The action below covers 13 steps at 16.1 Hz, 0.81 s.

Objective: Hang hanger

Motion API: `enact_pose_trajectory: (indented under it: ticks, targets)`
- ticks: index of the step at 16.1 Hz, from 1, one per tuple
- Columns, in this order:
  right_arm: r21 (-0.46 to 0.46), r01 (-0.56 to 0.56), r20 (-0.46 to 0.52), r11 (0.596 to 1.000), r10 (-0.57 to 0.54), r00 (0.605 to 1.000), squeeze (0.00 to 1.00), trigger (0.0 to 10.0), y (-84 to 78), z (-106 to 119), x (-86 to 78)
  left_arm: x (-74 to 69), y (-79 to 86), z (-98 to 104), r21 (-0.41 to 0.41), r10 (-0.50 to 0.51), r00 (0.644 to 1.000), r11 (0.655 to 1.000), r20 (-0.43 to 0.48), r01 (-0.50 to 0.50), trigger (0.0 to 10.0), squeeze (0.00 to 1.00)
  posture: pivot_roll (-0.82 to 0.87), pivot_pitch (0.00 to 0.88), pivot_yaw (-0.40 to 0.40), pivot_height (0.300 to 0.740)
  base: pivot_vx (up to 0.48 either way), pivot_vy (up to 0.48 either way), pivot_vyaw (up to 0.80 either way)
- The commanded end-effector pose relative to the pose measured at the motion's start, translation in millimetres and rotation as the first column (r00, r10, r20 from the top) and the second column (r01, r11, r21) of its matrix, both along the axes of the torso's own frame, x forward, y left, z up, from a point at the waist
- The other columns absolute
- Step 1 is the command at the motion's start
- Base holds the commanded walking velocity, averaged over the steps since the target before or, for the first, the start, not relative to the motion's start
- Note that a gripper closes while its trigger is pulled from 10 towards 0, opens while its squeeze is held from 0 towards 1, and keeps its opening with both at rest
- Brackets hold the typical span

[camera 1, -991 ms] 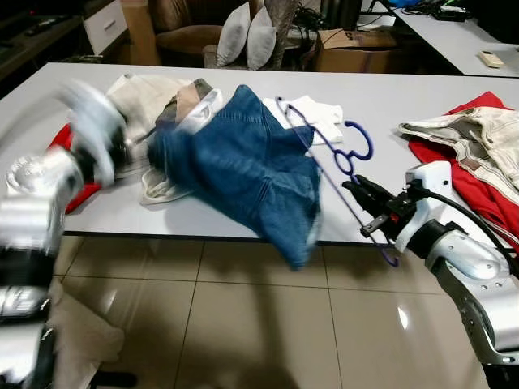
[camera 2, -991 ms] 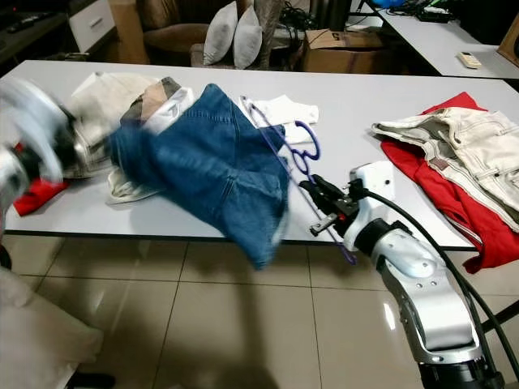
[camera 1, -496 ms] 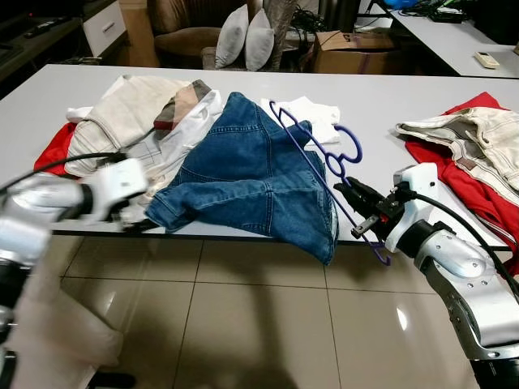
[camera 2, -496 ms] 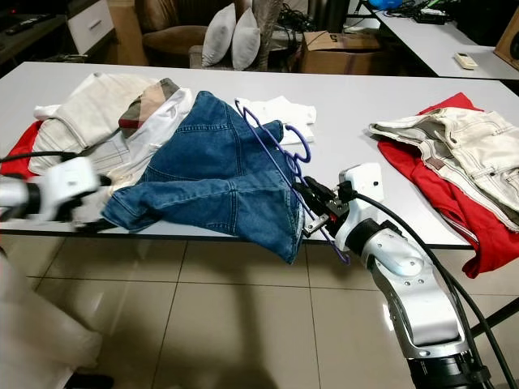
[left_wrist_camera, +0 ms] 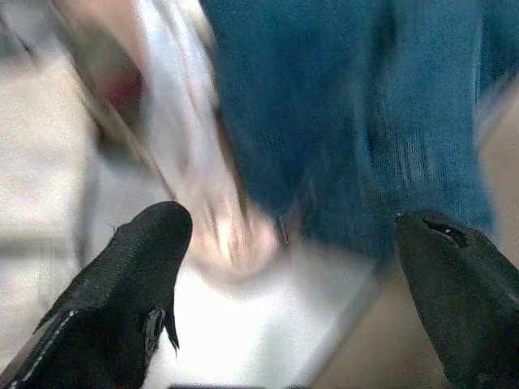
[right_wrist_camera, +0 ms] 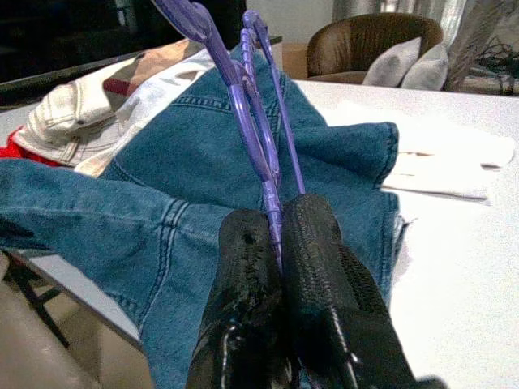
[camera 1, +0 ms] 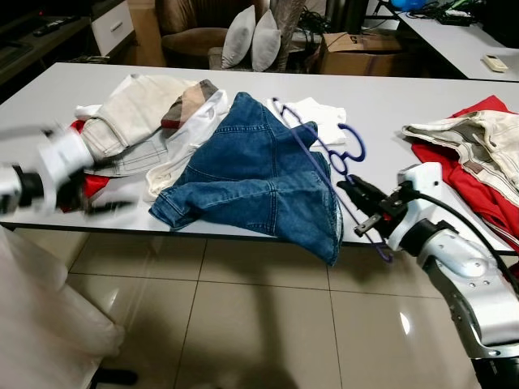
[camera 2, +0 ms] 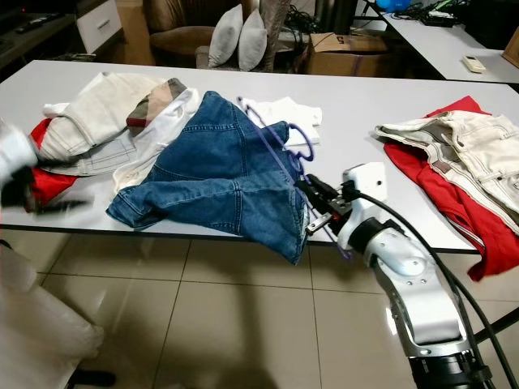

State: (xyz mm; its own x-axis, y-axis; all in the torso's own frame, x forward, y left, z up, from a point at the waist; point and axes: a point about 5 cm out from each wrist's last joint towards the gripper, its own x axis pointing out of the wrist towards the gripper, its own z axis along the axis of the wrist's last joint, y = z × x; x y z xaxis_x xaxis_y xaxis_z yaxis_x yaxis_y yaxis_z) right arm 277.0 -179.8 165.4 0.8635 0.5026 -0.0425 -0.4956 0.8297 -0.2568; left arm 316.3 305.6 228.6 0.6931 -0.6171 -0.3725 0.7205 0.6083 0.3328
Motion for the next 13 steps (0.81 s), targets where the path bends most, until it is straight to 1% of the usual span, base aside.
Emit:
enact_pose_trajectory:
  ticks: [1, 2, 3, 4, 5, 6, 7, 8, 9, 10, 11, 12, 13]
  targets:
    - [0.004, 0.022, 0.018, 1.0, -0.022, 1.0, 0.0, 10.0, -6.1, 4.3, 1.2, 5.0, -8.5, 12.2, -0.102, -0.024, 0.998, 0.994, 0.06, 0.03, 10.0, 1.0, -0.06, 0.0, 0.025, 0.74, 0.0, 0.0, 0.0]
    - [0.017, 0.043, 0.025, 0.999, -0.043, 0.999, 0.0, 10.0, -10.1, 6.2, -0.9, 14.6, -29.8, 15.8, -0.222, -0.061, 0.99, 0.971, 0.126, 0.089, 10.0, 1.0, -0.07, 0.0, 0.031, 0.74, 0.0, 0.0, 0.0]
    - [0.025, 0.054, 0.025, 0.998, -0.055, 0.998, 0.0, 10.0, -12.3, 6.6, -2.8, 19.0, -43.0, 13.3, -0.283, -0.088, 0.988, 0.951, 0.13, 0.122, 10.0, 1.0, -0.07, 0.0, 0.033, 0.74, 0.0, 0.0, 0.0]
    - [0.03, 0.065, 0.022, 0.997, -0.066, 0.998, 0.0, 10.0, -15.8, 6.7, -6.4, 24.1, -67.0, 3.8, -0.345, -0.155, 0.982, 0.921, 0.108, 0.183, 10.0, 1.0, -0.08, 0.0, 0.029, 0.74, 0.0, 0.0, 0.0]
    - [0.032, 0.069, 0.018, 0.997, -0.07, 0.997, 0.0, 10.0, -17.7, 6.4, -8.4, 25.6, -81.8, -3.3, -0.365, -0.208, 0.974, 0.903, 0.088, 0.226, 10.0, 1.0, -0.09, 0.0, 0.026, 0.74, 0.0, 0.0, 0.0]
    - [0.027, 0.07, 0.013, 0.997, -0.07, 0.997, 0.0, 10.0, -19.5, 5.9, -10.3, 29.0, -100.3, -15.2, -0.373, -0.262, 0.964, 0.89, 0.049, 0.261, 10.0, 0.62, -0.1, 0.0, 0.025, 0.74, 0.0, 0.0, 0.0]
    - [0.021, 0.068, 0.006, 0.997, -0.069, 0.998, 0.0, 10.0, -21.8, 6.0, -12.6, 31.7, -124.2, -30.2, -0.38, -0.338, 0.941, 0.872, -0.009, 0.31, 10.0, 0.32, -0.11, 0.0, 0.022, 0.74, 0.0, 0.0, 0.0]
    - [0.015, 0.064, 0.004, 0.998, -0.064, 0.998, 0.0, 10.0, -23.3, 7.8, -14.5, 30.5, -137.7, -38.2, -0.393, -0.404, 0.913, 0.85, -0.06, 0.351, 10.0, 0.15, -0.13, 0.0, 0.019, 0.74, 0.0, 0.0, 0.0]
    - [0.013, 0.06, 0.003, 0.998, -0.06, 0.998, 0.0, 10.0, -23.8, 8.6, -15.4, 29.3, -141.7, -40.8, -0.4, -0.431, 0.899, 0.84, -0.082, 0.366, 10.0, 0.15, -0.13, 0.0, 0.018, 0.74, 0.0, 0.0, 0.0]
    - [-0.004, 0.059, -0.009, 0.998, -0.059, 0.998, 0.0, 10.0, -26.3, 8.5, -18.3, 25.2, -150.5, -47.1, -0.442, -0.488, 0.862, 0.809, -0.14, 0.386, 10.0, 0.0, -0.14, 0.022, 0.012, 0.74, 0.0, 0.0, 0.0]
    - [-0.019, 0.059, -0.023, 0.998, -0.059, 0.998, 0.0, 10.0, -28.4, 7.3, -21.5, 21.0, -158.5, -53.0, -0.474, -0.527, 0.83, 0.786, -0.181, 0.396, 10.0, 0.0, -0.14, 0.041, 0.01, 0.74, 0.0, 0.0, 0.0]
    - [-0.023, 0.058, -0.028, 0.998, -0.059, 0.998, 0.0, 10.0, -29.0, 6.9, -22.9, 19.2, -161.5, -55.4, -0.48, -0.54, 0.818, 0.78, -0.196, 0.4, 10.0, 0.0, -0.15, 0.047, 0.01, 0.74, 0.0, 0.0, 0.0]
    - [-0.027, 0.056, -0.032, 0.998, -0.057, 0.998, 0.0, 10.0, -29.3, 7.2, -24.6, 17.5, -164.0, -59.2, -0.466, -0.548, 0.808, 0.785, -0.216, 0.408, 10.0, 0.0, -0.15, 0.065, 0.008, 0.74, 0.0, 0.0, 0.0]
